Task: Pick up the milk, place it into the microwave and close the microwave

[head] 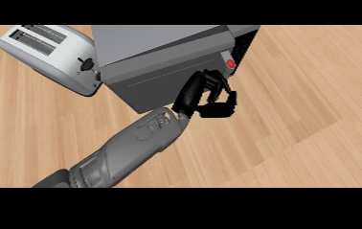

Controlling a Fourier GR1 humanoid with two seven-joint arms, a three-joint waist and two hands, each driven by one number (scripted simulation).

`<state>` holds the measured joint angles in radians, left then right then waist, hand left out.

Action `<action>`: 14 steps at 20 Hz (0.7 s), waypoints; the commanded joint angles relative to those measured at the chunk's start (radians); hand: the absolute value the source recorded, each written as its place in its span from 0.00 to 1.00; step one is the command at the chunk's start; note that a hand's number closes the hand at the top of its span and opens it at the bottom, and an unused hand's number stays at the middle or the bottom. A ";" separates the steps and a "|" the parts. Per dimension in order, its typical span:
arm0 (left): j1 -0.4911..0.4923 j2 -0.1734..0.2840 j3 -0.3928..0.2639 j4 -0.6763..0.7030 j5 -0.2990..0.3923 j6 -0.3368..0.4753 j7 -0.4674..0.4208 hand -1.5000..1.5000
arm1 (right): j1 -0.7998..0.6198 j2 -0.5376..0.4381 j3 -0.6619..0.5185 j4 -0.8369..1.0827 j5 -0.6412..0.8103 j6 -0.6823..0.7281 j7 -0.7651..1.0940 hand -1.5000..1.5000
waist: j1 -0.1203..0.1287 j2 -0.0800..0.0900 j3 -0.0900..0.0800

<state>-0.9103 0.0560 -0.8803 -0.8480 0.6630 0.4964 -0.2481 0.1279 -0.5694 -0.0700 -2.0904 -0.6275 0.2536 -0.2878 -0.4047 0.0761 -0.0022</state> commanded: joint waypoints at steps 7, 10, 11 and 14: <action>-0.153 -0.053 0.026 0.035 0.033 0.018 -0.021 1.00 | -0.032 -0.054 -0.051 0.015 -0.031 0.016 0.029 0.00 | -0.042 0.006 0.001; -0.157 -0.053 0.020 0.047 0.043 0.026 -0.025 1.00 | -0.041 -0.053 -0.054 0.009 -0.060 0.020 0.034 0.00 | -0.053 0.006 0.002; -0.163 -0.053 0.015 0.051 0.043 0.026 -0.026 1.00 | -0.053 -0.056 -0.055 0.014 -0.070 0.022 0.037 0.00 | -0.048 0.012 0.002; -0.181 -0.053 0.020 0.062 0.053 0.044 -0.028 1.00 | -0.049 -0.063 -0.054 0.017 -0.086 0.033 0.046 0.00 | -0.057 0.007 0.003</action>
<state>-0.9605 0.0581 -0.8728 -0.7916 0.7246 0.5585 -0.2593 0.0867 -0.6255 -0.1195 -2.0770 -0.6897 0.2781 -0.2501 -0.4399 0.0833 -0.0004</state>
